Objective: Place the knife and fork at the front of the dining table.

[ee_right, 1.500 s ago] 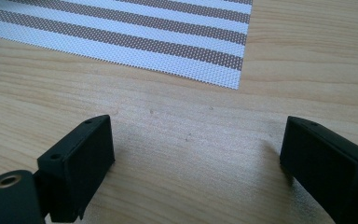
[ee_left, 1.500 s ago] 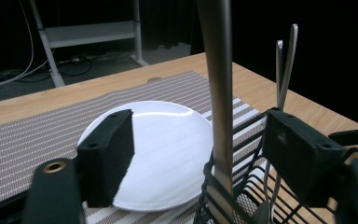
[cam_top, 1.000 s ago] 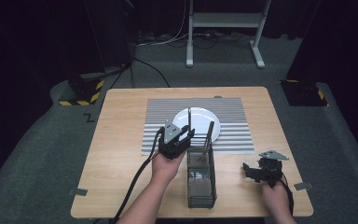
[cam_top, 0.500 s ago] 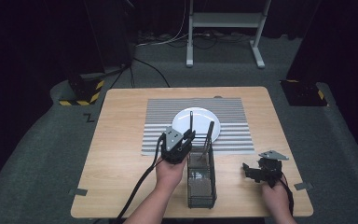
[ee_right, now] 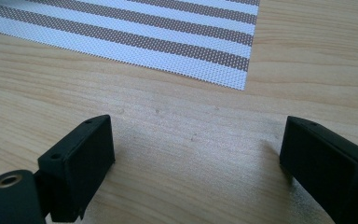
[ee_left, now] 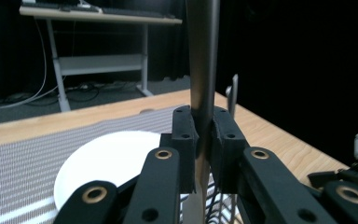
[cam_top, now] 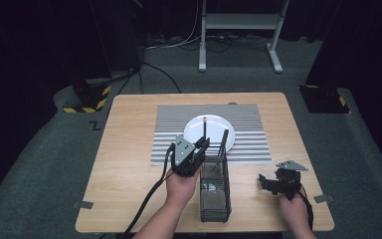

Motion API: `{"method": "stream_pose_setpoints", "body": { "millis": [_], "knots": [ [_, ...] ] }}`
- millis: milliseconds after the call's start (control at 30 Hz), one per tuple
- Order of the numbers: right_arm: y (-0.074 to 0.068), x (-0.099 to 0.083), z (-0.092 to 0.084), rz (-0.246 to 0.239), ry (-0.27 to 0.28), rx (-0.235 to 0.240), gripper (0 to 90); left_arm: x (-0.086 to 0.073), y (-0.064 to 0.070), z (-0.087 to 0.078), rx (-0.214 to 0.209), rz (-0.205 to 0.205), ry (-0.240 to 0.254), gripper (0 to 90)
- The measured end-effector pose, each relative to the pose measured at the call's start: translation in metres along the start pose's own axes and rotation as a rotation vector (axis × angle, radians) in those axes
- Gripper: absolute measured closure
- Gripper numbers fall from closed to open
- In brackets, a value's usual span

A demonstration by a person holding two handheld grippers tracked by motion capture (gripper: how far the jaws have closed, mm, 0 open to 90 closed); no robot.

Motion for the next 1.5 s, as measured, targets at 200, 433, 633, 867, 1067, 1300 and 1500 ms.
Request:
{"method": "stream_pose_setpoints", "body": {
  "millis": [200,433,633,867,1067,1300,1500],
  "knots": [
    [0.000,0.000,0.000,0.001,0.000,0.000,9.6,0.023,0.003,-0.012,-0.014,0.017,0.055,81.4],
    [0.000,0.000,0.000,-0.001,-0.001,0.000,9.5,0.053,0.005,-0.028,-0.035,0.018,0.118,81.4],
    [0.000,0.000,0.000,0.000,0.000,0.001,9.5,0.075,-0.001,-0.040,-0.021,0.022,0.155,81.4],
    [0.000,0.000,0.000,0.000,0.000,0.001,9.6,0.094,-0.016,-0.056,0.020,0.037,0.189,81.5],
    [0.000,0.000,0.000,0.000,0.000,0.001,9.6,0.095,-0.032,-0.064,0.058,0.052,0.175,81.5],
    [0.000,0.000,0.000,-0.001,0.000,0.001,9.6,0.077,-0.051,-0.063,0.089,0.030,0.148,81.5],
    [0.000,0.000,0.000,-0.001,0.000,0.002,9.5,0.045,-0.077,-0.043,0.111,-0.020,0.048,81.6]
  ]
}}
Point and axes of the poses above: each handheld gripper's, and its own axes: z roughly forward along the jaws, x roughly out of its top, y roughly to its right, the point moved 7 cm from there along z, roughly forward along the jaws, and after that the axes turned 8 degrees about z, right-handed, at the moved point
